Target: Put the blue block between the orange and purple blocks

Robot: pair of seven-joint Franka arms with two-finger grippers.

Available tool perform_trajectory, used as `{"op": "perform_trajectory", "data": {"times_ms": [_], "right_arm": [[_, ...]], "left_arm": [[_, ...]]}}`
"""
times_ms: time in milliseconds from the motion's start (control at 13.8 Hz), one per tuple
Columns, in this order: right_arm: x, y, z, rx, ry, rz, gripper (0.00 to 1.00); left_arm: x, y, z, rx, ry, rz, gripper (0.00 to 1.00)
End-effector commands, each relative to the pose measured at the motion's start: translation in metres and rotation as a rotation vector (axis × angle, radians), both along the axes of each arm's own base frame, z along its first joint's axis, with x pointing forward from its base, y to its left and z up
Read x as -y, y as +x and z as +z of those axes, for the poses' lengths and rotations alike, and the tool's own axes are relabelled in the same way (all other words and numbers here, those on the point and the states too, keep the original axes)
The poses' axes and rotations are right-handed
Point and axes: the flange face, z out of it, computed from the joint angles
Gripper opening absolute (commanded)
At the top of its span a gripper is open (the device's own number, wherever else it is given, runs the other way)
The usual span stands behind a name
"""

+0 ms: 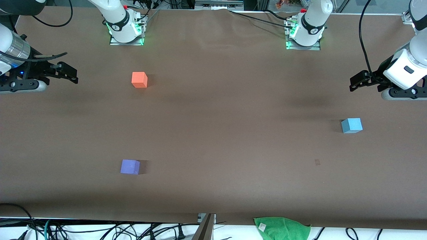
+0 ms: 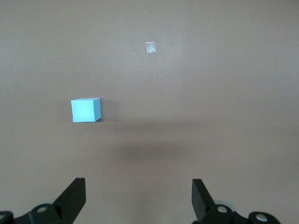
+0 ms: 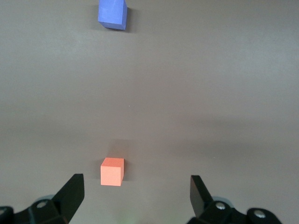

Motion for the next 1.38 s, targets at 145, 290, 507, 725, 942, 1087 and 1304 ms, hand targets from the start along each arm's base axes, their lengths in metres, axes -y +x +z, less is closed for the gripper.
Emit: {"op": "perform_trajectory", "data": {"times_ms": [145, 290, 507, 725, 942, 1087, 1304], "right_arm": [[0.0007, -0.003, 0.0041, -0.001, 0.018, 0.008, 1.0], [0.0007, -0.003, 0.0041, -0.001, 0.018, 0.008, 1.0], [0.0024, -0.0029, 0.0041, 0.0, 0.018, 0.005, 1.0], [0.0024, -0.0029, 0.0041, 0.0, 0.018, 0.005, 1.0], [0.0032, -0.003, 0.004, -0.002, 0.017, 0.003, 1.0], [0.0032, -0.003, 0.004, -0.002, 0.017, 0.003, 1.0], [0.0032, -0.0026, 0.0032, -0.004, 0.017, 0.003, 1.0]], "left_arm": [[0.0022, 0.004, 0.0042, -0.007, -0.019, 0.006, 1.0], [0.0019, 0.004, 0.0042, -0.007, -0.016, 0.004, 1.0], [0.001, 0.004, 0.0042, -0.007, -0.016, 0.005, 1.0], [0.0008, 0.004, 0.0042, -0.007, -0.014, 0.005, 1.0], [0.0003, 0.0043, 0.0026, -0.01, -0.017, 0.005, 1.0], [0.0003, 0.0059, -0.0001, -0.015, -0.017, 0.006, 1.0], [-0.0013, 0.0019, -0.0028, -0.05, -0.019, -0.005, 1.0]]}}
